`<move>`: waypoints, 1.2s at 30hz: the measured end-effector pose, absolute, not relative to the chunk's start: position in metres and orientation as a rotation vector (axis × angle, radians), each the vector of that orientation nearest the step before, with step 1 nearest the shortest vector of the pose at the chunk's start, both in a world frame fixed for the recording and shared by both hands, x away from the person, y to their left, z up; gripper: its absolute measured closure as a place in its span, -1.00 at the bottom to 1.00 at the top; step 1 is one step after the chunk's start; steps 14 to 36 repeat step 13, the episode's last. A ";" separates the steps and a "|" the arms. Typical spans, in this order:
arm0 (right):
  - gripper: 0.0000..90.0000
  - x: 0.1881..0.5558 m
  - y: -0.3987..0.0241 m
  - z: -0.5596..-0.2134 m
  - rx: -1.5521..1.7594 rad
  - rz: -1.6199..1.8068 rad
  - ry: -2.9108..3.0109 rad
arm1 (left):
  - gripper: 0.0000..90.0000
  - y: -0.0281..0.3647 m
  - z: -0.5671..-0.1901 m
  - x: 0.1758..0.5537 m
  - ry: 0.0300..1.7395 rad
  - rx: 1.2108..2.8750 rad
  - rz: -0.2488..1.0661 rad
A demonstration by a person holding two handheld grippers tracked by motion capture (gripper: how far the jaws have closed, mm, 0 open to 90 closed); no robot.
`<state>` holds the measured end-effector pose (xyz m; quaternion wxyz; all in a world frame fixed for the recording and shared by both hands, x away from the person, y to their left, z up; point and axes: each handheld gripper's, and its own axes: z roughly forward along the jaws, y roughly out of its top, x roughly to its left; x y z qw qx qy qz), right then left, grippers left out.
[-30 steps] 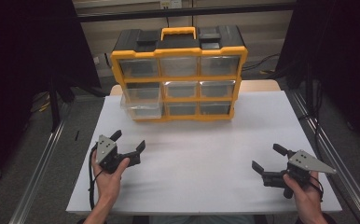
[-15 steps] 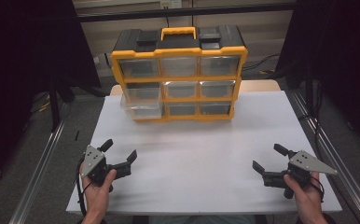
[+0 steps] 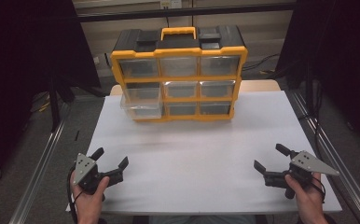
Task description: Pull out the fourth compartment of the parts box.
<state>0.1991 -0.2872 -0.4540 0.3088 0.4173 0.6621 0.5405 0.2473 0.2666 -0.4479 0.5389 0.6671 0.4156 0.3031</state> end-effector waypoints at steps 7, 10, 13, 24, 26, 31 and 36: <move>-0.99 0.201 -0.288 -0.455 1.098 1.425 1.761 | -0.92 0.258 -0.446 0.256 0.945 1.601 0.724; -0.99 0.201 -0.287 -0.455 1.096 1.427 1.764 | -0.92 0.259 -0.446 0.258 0.939 1.607 0.728; -0.99 0.201 -0.287 -0.455 1.095 1.424 1.764 | -0.92 0.260 -0.446 0.257 0.940 1.606 0.728; -0.99 0.201 -0.287 -0.455 1.095 1.424 1.764 | -0.92 0.260 -0.446 0.257 0.940 1.606 0.728; -0.99 0.201 -0.287 -0.455 1.095 1.424 1.764 | -0.92 0.260 -0.446 0.257 0.940 1.606 0.728; -0.99 0.201 -0.287 -0.455 1.095 1.424 1.764 | -0.92 0.260 -0.446 0.257 0.940 1.606 0.728; -0.99 0.201 -0.287 -0.455 1.095 1.424 1.764 | -0.92 0.260 -0.446 0.257 0.940 1.606 0.728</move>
